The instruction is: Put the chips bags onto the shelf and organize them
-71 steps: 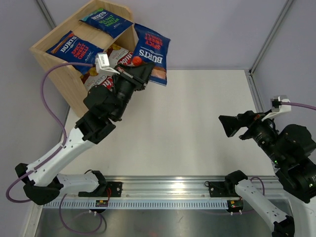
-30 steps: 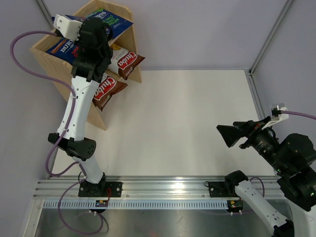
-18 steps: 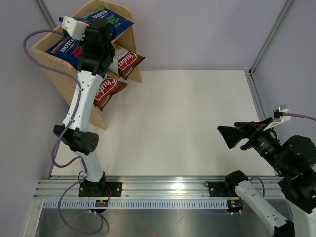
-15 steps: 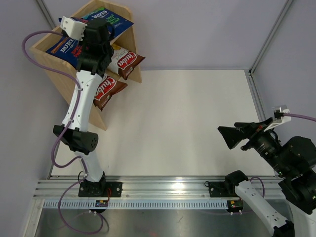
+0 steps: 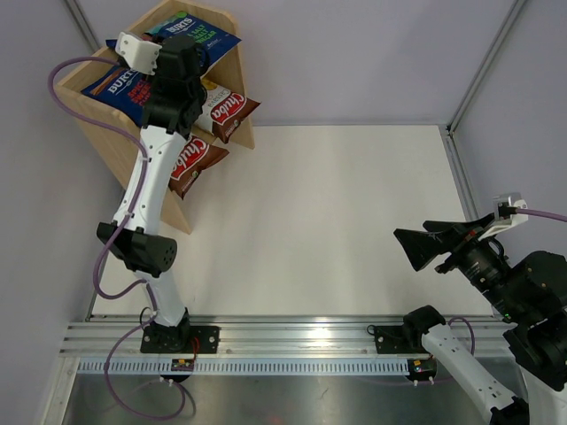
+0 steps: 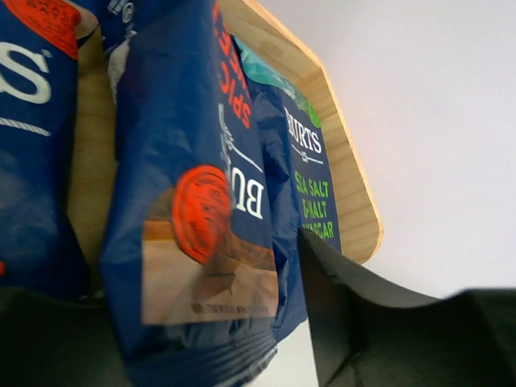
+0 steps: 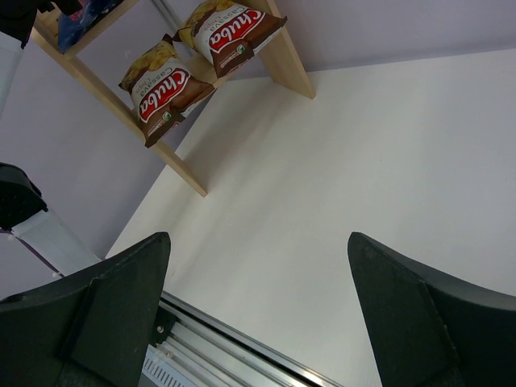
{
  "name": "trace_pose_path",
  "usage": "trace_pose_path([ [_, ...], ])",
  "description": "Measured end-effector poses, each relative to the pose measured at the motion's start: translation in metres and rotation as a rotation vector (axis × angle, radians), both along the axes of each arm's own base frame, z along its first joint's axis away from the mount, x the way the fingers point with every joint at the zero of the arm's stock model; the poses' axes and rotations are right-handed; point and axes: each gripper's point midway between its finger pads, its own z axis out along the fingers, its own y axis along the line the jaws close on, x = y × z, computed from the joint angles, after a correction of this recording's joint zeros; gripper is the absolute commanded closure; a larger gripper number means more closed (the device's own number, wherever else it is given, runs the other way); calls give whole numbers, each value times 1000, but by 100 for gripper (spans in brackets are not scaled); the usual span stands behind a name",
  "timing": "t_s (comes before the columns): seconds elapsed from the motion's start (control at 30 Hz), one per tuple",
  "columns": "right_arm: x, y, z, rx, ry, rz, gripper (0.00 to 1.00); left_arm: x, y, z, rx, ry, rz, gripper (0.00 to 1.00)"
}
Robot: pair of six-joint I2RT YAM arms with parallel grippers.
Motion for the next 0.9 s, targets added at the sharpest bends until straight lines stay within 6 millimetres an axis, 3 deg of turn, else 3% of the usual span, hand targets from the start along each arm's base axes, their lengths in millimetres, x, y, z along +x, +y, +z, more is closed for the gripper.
trace_pose_path([
  [0.2, -2, -1, 1, 3, -6, 1, 0, -4, -5, 4, 39, 15, -15, 23],
  [0.5, -3, -1, 1, 4, -9, 2, 1, -10, -4, 34, 122, -9, -30, 19],
  [0.9, -3, 0, 1, 4, -9, 4, 1, -10, -13, 22, 209, 54, -91, 14],
])
